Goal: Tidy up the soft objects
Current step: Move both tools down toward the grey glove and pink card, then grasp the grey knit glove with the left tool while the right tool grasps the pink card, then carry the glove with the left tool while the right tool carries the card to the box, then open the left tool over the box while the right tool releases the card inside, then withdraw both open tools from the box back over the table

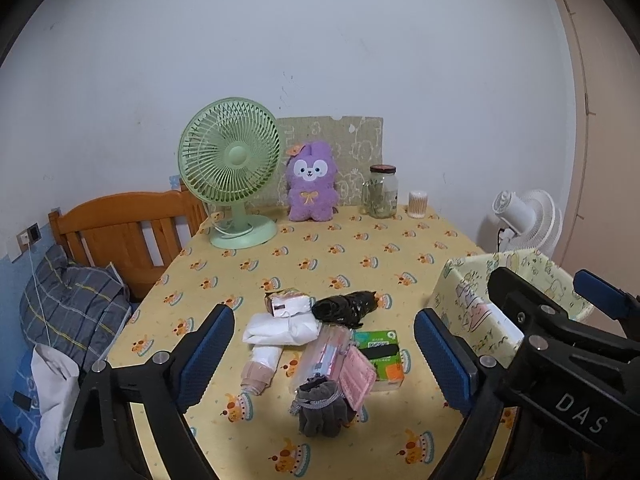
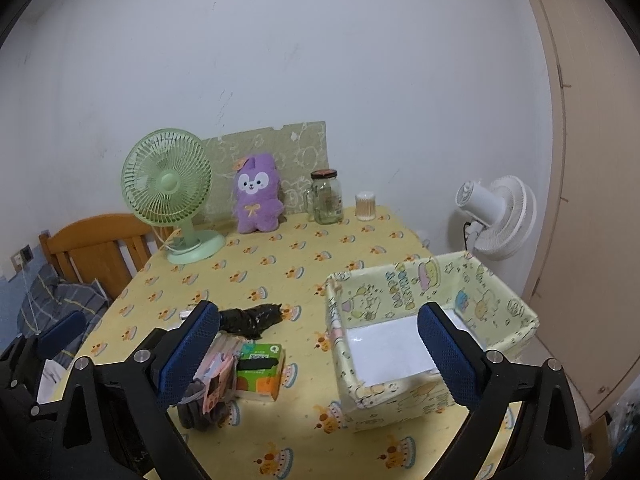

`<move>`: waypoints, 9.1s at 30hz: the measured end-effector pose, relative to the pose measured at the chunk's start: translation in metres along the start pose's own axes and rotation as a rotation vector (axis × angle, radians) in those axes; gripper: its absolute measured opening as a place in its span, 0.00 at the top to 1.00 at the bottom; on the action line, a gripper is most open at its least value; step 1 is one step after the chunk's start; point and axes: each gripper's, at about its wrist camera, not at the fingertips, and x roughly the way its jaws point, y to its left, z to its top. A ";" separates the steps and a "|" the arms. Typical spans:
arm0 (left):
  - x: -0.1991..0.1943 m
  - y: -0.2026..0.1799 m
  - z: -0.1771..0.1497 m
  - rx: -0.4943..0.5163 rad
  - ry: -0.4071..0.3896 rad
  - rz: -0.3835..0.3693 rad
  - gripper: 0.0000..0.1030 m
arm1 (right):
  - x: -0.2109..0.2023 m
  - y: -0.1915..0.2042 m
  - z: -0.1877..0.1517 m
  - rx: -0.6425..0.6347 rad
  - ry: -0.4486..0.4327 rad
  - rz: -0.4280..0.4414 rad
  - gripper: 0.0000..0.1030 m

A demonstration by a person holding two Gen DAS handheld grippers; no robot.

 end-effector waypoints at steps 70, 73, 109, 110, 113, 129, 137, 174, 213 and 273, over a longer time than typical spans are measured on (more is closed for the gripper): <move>0.067 0.032 -0.045 -0.027 0.251 -0.141 0.68 | 0.091 0.071 -0.049 -0.080 0.285 0.191 0.82; 0.063 0.031 -0.038 -0.024 0.240 -0.136 0.68 | 0.087 0.070 -0.043 -0.081 0.277 0.192 0.82; 0.029 0.013 0.047 0.026 0.049 -0.141 0.68 | 0.040 0.054 0.051 -0.088 0.079 0.184 0.82; 0.029 0.012 0.047 0.027 0.049 -0.142 0.68 | 0.039 0.053 0.052 -0.086 0.077 0.183 0.82; 0.031 0.008 0.048 0.031 0.054 -0.144 0.68 | 0.040 0.048 0.053 -0.085 0.077 0.180 0.82; 0.034 -0.031 0.051 0.078 0.054 -0.158 0.68 | 0.038 0.010 0.053 -0.067 0.082 0.157 0.82; 0.037 -0.062 0.051 0.109 0.053 -0.185 0.67 | 0.035 -0.021 0.053 -0.055 0.073 0.118 0.82; 0.095 -0.166 0.037 0.196 0.161 -0.324 0.66 | 0.070 -0.130 0.036 0.054 0.115 -0.055 0.82; 0.092 -0.158 0.032 0.248 0.189 -0.339 0.00 | 0.073 -0.125 0.031 0.067 0.171 -0.142 0.07; 0.005 -0.004 0.059 0.080 -0.003 -0.177 0.03 | -0.003 0.025 0.060 -0.027 -0.002 -0.040 0.04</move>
